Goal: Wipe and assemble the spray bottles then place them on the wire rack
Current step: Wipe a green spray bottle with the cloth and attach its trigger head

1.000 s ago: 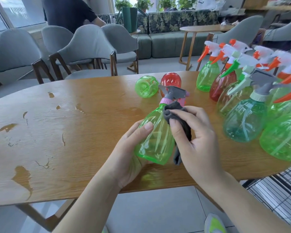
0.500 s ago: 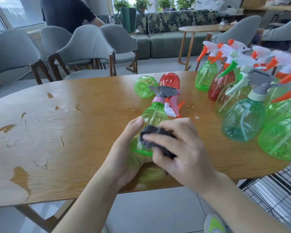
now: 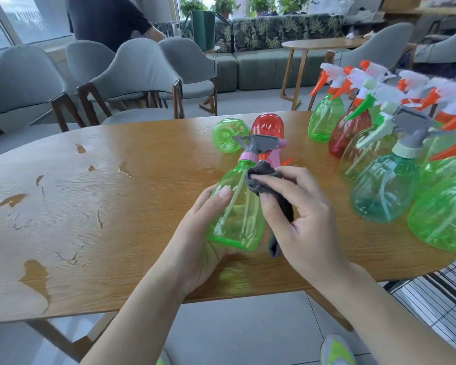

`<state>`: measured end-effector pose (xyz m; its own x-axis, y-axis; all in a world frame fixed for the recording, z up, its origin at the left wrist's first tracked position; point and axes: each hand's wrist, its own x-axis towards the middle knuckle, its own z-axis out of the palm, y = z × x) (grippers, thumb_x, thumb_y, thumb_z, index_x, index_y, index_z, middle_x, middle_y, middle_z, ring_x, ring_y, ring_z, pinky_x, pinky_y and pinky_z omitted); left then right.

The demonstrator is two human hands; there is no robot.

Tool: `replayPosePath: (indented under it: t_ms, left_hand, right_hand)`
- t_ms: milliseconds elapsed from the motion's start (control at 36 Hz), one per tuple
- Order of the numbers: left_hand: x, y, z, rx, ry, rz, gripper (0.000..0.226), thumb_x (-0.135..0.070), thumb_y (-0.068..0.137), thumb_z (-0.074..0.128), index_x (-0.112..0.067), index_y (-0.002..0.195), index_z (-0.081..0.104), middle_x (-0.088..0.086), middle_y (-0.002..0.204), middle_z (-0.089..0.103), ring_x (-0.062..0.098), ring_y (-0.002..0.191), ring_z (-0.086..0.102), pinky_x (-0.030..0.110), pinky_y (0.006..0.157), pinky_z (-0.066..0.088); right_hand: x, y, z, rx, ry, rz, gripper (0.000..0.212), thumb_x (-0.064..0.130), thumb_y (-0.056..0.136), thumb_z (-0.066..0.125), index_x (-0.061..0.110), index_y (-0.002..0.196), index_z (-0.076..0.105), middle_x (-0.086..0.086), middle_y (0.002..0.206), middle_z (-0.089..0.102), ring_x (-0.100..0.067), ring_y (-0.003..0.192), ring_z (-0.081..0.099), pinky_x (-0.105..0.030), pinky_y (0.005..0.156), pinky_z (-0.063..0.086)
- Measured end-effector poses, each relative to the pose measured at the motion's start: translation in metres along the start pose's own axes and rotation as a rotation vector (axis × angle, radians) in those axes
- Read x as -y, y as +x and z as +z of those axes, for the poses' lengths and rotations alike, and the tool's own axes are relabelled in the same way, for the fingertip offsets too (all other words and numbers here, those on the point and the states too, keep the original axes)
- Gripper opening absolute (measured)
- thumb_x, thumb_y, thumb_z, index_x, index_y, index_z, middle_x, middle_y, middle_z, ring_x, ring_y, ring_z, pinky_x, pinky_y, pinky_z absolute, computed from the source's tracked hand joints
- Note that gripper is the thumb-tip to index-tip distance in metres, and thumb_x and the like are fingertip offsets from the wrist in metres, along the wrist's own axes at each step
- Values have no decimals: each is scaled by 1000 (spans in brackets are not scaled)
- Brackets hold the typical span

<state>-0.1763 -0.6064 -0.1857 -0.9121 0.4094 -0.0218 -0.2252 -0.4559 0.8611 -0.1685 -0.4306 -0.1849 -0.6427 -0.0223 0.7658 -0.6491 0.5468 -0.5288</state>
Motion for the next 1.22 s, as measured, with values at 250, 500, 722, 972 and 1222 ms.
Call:
replayPosePath:
  t_ms: [250,500,722,972,1222]
  left_hand:
    - [-2,-2,3,-22,2,-16,54,-41,96,63,-7,138,60,23,125,63,34,105,66,48,85,56]
    - [-5,-5,6,38,-225,-141,52,-52,101,50,-4,119,60,14,94,63,25,84,66,28,73,60]
    - [-5,0,4,26,-54,-27,56,-41,96,60,-10,142,58,18,125,64,32,102,67,46,82,56]
    - [0,-2,2,0,-65,0,80,-48,85,79,-12,150,49,26,149,52,40,123,59,66,103,42]
    - [-2,-2,2,17,14,7,59,-33,85,75,-11,138,60,19,126,65,34,107,66,48,86,58]
  right_hand:
    - [13,-10,9,-61,11,-5,23,13,99,61,10,116,76,-7,118,62,-24,110,63,-30,97,48]
    - [15,-26,19,51,-154,-417,21,9,93,68,15,108,82,-3,114,64,-27,95,56,-42,84,51]
    - [-2,2,4,-51,-125,-55,27,14,104,58,9,127,71,-9,119,62,-23,110,60,-30,99,47]
    - [11,-3,8,-46,-68,43,27,12,102,59,10,125,72,-2,119,65,-12,115,60,-18,101,42]
    - [9,4,-1,-96,-15,60,21,10,101,64,8,121,71,3,113,69,-4,110,64,-16,95,46]
